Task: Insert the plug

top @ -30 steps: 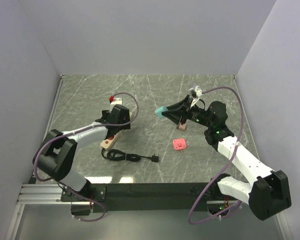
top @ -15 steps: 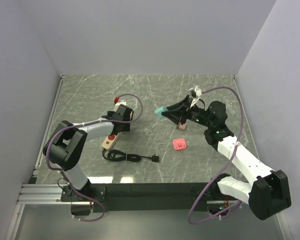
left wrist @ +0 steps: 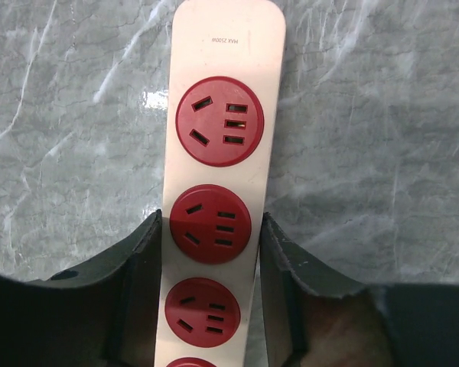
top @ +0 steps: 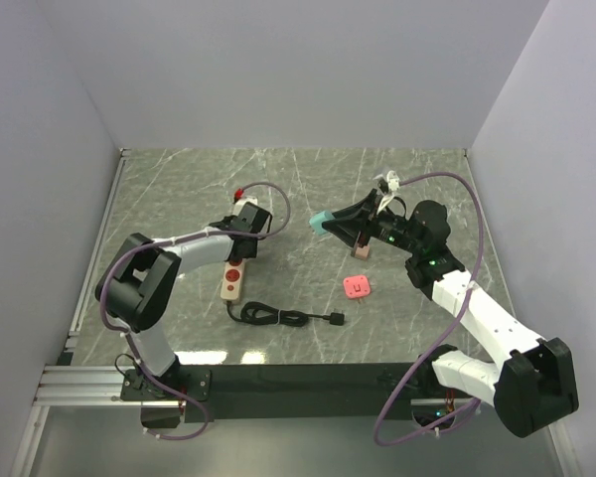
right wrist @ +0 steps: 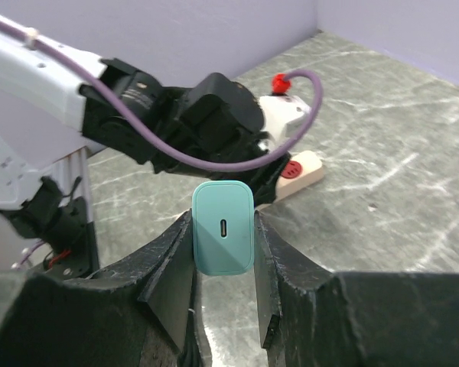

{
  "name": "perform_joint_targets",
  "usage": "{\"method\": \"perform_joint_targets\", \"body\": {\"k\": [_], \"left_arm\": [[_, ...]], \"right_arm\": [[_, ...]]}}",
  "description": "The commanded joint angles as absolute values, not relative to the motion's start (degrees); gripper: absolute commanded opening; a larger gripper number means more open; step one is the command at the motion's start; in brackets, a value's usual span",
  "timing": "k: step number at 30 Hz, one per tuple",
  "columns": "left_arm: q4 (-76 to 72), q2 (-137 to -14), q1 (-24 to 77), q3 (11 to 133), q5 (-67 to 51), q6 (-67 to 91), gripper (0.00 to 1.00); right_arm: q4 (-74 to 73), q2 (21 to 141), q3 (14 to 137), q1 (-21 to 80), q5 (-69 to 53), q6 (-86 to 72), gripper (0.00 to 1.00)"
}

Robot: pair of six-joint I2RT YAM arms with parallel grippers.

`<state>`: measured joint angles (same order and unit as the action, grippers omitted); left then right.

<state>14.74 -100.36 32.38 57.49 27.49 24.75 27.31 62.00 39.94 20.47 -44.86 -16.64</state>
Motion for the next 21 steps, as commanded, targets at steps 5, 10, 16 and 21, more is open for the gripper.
{"method": "perform_joint_targets", "body": {"k": [5,10,16,21], "left_arm": [[7.9,-108.8,33.5,65.5,16.4,30.5,0.0],[7.3,-113.2,33.0,70.3,16.3,32.5,0.0],[7.8,-116.9,28.8,75.8,15.3,35.2,0.0],[6.0,-117.4,25.1,76.6,14.2,38.2,0.0]], "right_arm": [[21.6,60.6,42.2,22.2,-33.3,-13.5,0.0],[21.0,59.3,41.2,22.9,-29.8,-13.6,0.0],[20.6,59.1,41.1,23.2,-27.9,-13.7,0.0],[18.3,60.1,42.1,25.1,-22.3,-12.7,0.0]]}}
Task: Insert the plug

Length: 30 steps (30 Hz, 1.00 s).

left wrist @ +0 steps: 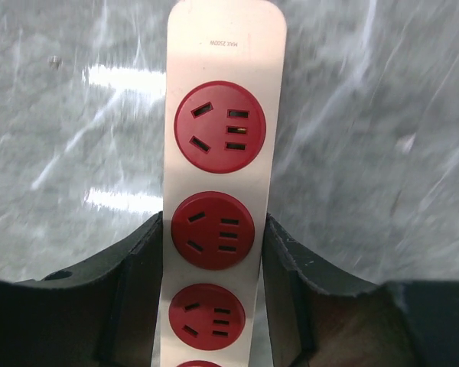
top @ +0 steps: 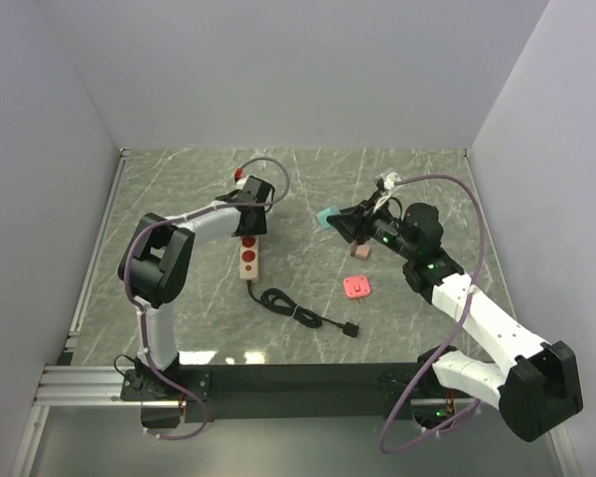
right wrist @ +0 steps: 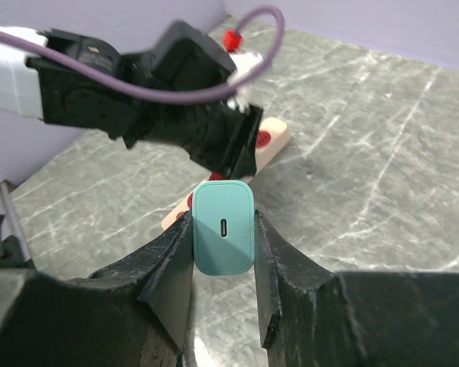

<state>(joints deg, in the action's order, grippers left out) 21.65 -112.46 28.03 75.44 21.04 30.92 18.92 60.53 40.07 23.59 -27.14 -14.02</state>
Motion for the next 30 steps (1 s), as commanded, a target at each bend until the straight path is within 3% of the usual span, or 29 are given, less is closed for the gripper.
{"method": "perform_joint_targets", "body": {"k": [1,14,17,21,27,30], "left_arm": [[5.6,-117.6,24.6,76.6,14.1,38.5,0.0],[-4.1,-114.1,24.5,67.2,6.3,39.4,0.01],[-4.7,-113.6,24.5,65.8,4.9,38.8,0.18],[-4.3,-113.1,25.0,65.3,4.8,38.1,0.49],[-6.4,-110.6,26.4,63.9,4.8,37.6,0.71],[-5.3,-110.4,27.9,65.6,5.1,36.9,0.74]], "right_arm": [[17.7,60.9,43.0,26.4,-21.1,-12.1,0.0],[12.9,67.8,48.6,36.5,-6.1,-13.9,0.0],[12.2,69.6,49.7,37.3,-5.1,-14.5,0.0],[11.7,70.8,50.4,37.9,-4.2,-15.1,0.0],[9.9,71.6,51.7,38.6,-2.5,-15.3,0.0],[9.4,72.0,52.0,38.7,-1.8,-15.4,0.0]]}}
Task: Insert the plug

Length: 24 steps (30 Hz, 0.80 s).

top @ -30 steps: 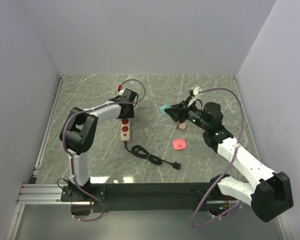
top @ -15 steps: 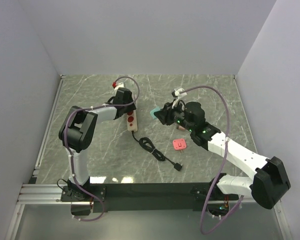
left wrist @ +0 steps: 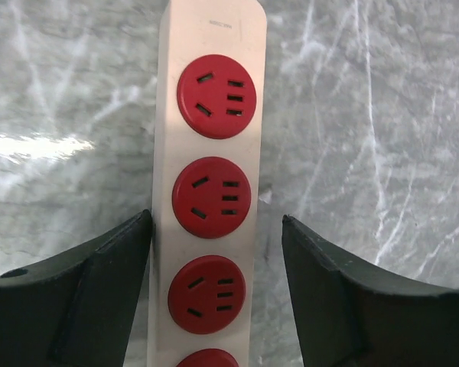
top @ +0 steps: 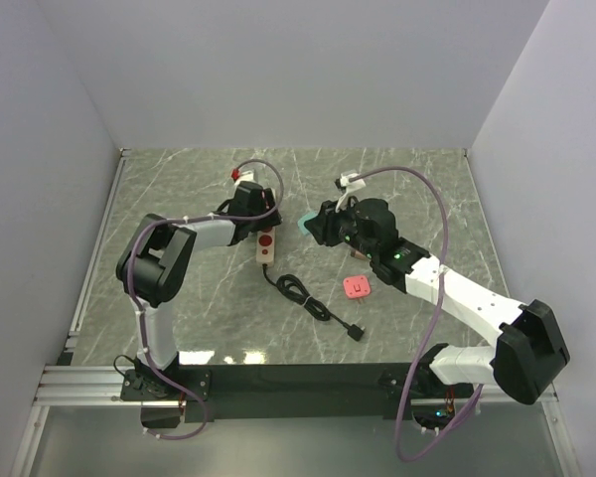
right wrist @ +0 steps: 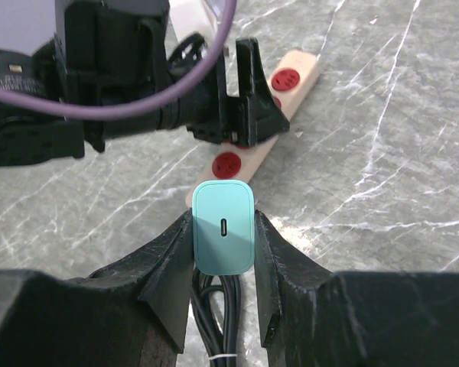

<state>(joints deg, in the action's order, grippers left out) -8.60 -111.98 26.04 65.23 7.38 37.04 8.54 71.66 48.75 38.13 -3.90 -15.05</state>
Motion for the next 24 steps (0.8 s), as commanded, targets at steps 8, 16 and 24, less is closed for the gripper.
{"method": "perform_joint_targets", "body": {"k": [8,16,24], "left_arm": [[-6.9,-102.8,28.6,62.2,8.3,35.4,0.75],[-9.3,-92.2,27.5,51.3,9.9,33.8,0.79],[-17.5,-74.0,25.2,35.8,12.6,35.6,0.83]], "right_arm": [[8.9,74.5,53.1,39.7,2.6,-18.8,0.0],[5.7,82.3,58.3,43.8,11.9,-26.0,0.0],[1.1,93.4,66.7,48.2,21.0,-33.0,0.0]]}}
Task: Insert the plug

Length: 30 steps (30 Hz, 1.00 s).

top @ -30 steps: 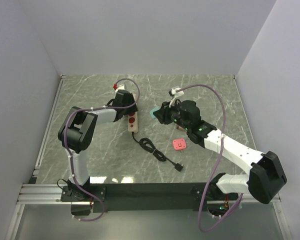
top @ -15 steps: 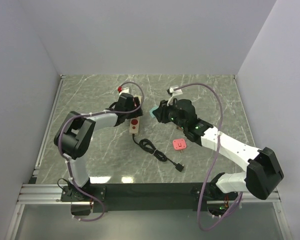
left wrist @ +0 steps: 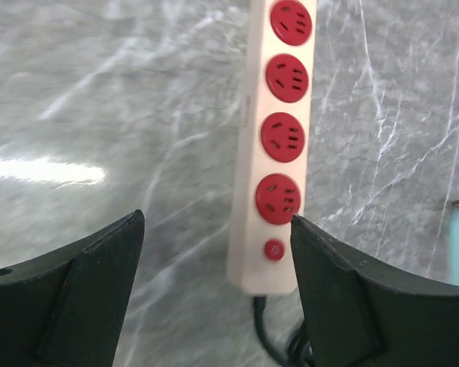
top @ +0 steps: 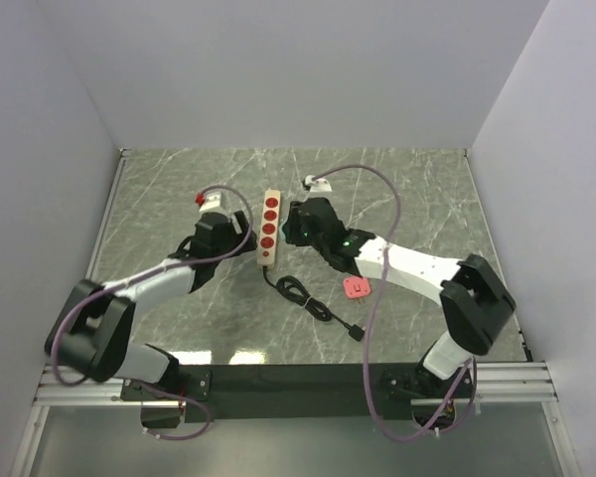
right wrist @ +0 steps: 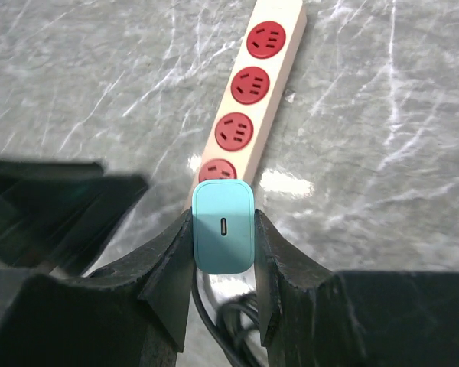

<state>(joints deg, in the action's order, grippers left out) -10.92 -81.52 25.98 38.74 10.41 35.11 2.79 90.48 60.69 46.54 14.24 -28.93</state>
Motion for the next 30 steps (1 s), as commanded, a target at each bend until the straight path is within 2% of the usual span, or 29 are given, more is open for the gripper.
{"method": "perform_joint_targets", "body": {"k": [1,7,15,30], "left_arm": [[-18.3,-72.1,25.1,33.1,12.9,35.9,0.83],[-20.0,-62.8,25.0,27.3,14.1,36.7,0.88],[-19.4,-60.1,24.7,26.1,13.1,36.9,0.89],[-19.6,-58.2,24.6,25.0,11.3,37.3,0.89]], "right_arm": [[0.5,94.3,67.8,48.9,22.8,-33.3,0.0],[-4.0,101.4,74.9,51.3,28.0,-35.4,0.0],[-9.6,110.3,82.8,52.3,30.4,-38.2,0.0],[-12.7,114.2,84.5,52.4,32.3,-41.3,0.0]]}}
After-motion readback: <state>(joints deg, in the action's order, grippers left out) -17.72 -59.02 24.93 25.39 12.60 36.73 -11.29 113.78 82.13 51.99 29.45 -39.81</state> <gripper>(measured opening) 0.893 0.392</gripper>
